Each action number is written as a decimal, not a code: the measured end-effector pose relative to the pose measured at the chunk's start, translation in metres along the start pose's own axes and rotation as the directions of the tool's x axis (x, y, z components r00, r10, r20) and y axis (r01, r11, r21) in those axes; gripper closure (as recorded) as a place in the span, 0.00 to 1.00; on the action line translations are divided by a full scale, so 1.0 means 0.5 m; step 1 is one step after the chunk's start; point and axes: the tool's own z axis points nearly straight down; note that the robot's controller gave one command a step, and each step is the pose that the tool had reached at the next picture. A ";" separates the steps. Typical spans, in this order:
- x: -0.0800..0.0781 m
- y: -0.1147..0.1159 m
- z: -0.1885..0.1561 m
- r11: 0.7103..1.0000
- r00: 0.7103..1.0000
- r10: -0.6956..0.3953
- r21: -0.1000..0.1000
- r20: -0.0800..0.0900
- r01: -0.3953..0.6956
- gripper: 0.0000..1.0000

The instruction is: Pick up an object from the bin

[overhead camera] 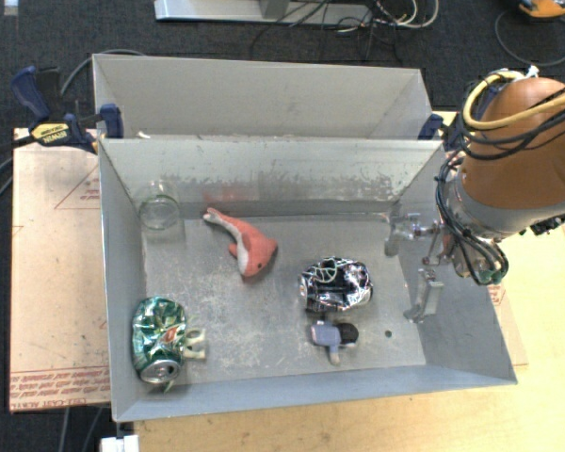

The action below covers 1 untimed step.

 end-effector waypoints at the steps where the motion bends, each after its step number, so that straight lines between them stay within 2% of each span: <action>1: -0.003 0.001 -0.009 1.000 1.000 -0.003 0.001 0.008 0.003 0.00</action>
Offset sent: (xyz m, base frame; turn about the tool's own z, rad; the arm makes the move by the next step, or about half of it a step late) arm 0.0359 0.0701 -0.0613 0.1046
